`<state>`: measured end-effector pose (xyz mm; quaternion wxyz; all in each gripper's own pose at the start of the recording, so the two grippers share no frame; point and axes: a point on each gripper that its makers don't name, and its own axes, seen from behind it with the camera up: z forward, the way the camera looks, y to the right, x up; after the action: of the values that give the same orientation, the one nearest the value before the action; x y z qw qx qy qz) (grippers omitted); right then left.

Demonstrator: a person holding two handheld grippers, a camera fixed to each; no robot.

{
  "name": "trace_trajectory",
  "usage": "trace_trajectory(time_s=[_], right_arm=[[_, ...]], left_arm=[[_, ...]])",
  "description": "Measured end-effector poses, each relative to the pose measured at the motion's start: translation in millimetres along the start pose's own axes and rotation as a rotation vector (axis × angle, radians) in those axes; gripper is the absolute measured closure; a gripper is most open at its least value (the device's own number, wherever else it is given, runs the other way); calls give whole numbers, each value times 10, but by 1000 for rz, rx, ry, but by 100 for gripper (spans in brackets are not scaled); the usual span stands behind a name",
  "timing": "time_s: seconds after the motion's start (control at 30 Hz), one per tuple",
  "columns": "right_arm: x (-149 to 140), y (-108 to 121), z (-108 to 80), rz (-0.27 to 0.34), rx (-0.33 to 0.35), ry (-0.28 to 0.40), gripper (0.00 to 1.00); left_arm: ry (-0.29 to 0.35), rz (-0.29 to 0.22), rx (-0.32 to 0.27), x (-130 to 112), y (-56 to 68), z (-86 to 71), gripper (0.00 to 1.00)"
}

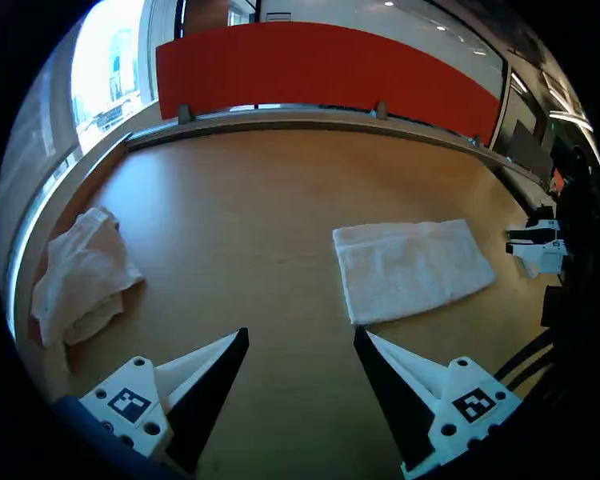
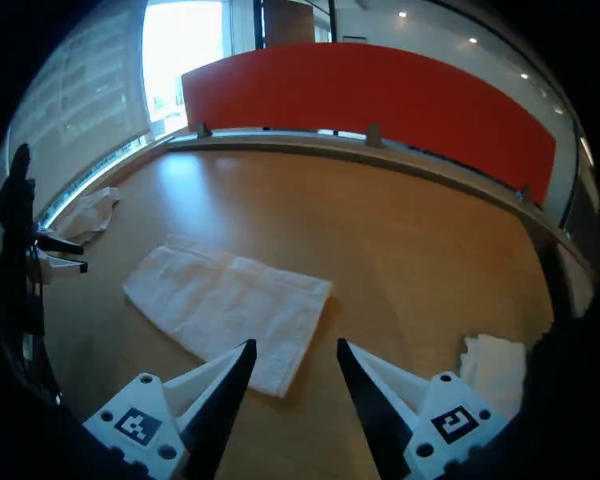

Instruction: Fold towel

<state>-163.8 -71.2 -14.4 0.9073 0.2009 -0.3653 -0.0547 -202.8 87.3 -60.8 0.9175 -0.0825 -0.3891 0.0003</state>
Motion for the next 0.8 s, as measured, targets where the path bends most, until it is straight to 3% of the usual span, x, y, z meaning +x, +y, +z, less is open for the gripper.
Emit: trace_trajectory(time_s=[0.37,0.8], right_arm=[[-177,-104,99,-91,58,-47,23],[-607,-181,137,-179,101,-119,23]], left_arm=[[-1,-30,66,-202,-238,-303,2],[-32,-81,127,-595,-495,-617,2]])
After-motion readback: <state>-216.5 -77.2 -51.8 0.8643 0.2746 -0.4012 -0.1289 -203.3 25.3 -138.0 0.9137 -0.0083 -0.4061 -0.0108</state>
